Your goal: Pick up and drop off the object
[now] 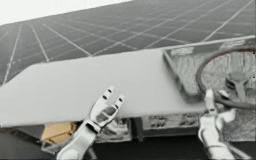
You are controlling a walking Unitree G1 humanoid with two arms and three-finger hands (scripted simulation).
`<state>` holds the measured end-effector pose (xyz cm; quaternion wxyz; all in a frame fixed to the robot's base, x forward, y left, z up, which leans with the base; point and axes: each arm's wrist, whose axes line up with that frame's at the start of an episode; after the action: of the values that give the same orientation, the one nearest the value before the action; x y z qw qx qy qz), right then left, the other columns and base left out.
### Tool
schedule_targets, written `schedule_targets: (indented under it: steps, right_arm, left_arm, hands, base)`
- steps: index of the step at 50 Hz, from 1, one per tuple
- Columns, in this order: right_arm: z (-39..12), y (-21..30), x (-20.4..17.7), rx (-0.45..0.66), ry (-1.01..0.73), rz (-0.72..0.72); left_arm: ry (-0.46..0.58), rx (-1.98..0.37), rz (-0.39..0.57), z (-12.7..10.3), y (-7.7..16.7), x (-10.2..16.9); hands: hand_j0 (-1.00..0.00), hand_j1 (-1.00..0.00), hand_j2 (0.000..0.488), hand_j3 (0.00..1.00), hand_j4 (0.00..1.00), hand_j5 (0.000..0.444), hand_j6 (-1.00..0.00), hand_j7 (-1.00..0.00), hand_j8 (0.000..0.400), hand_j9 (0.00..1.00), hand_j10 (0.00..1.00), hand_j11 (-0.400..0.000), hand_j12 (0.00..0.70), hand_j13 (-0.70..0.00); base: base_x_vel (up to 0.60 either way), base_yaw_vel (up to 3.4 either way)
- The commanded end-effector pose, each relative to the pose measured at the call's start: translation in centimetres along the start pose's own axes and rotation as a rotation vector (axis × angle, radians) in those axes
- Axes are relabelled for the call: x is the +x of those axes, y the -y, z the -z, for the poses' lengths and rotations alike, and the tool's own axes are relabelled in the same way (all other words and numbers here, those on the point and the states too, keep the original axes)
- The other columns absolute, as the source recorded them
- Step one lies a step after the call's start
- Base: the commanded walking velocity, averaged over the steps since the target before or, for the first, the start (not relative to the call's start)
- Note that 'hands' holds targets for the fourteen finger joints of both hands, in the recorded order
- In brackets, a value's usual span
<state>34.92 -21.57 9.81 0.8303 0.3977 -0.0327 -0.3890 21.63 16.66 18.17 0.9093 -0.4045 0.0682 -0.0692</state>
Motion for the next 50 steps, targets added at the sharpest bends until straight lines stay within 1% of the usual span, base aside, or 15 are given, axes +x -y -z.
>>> schedule_targets:
  steps: [1,49,50]
  right_arm:
    - [-0.4,0.2,0.3,0.001,0.014,0.007]
    - [-0.4,0.2,0.3,0.001,0.014,0.007]
    - [14.8,-18.0,11.2,-0.082,-0.163,-0.111]
  left_arm:
    - [-0.006,0.0,0.01,0.1,0.2,0.2]
    - [-0.006,0.0,0.01,0.1,0.2,0.2]
    - [0.127,-0.014,-0.175,-7.1,-4.2,15.5]
  hands:
    - [0.0,0.0,0.0,1.0,1.0,0.0,0.0,0.0,0.0,1.0,1.0,-0.4,0.0,-0.7]
    - [0.0,0.0,0.0,1.0,1.0,0.0,0.0,0.0,0.0,1.0,1.0,-0.4,0.0,-0.7]
    - [0.0,0.0,0.0,1.0,1.0,0.0,0.0,0.0,0.0,1.0,1.0,-0.4,0.0,-0.7]
  base:
    - [0.21,0.21]
    - [0.2,0.11]
    - [0.0,0.45]
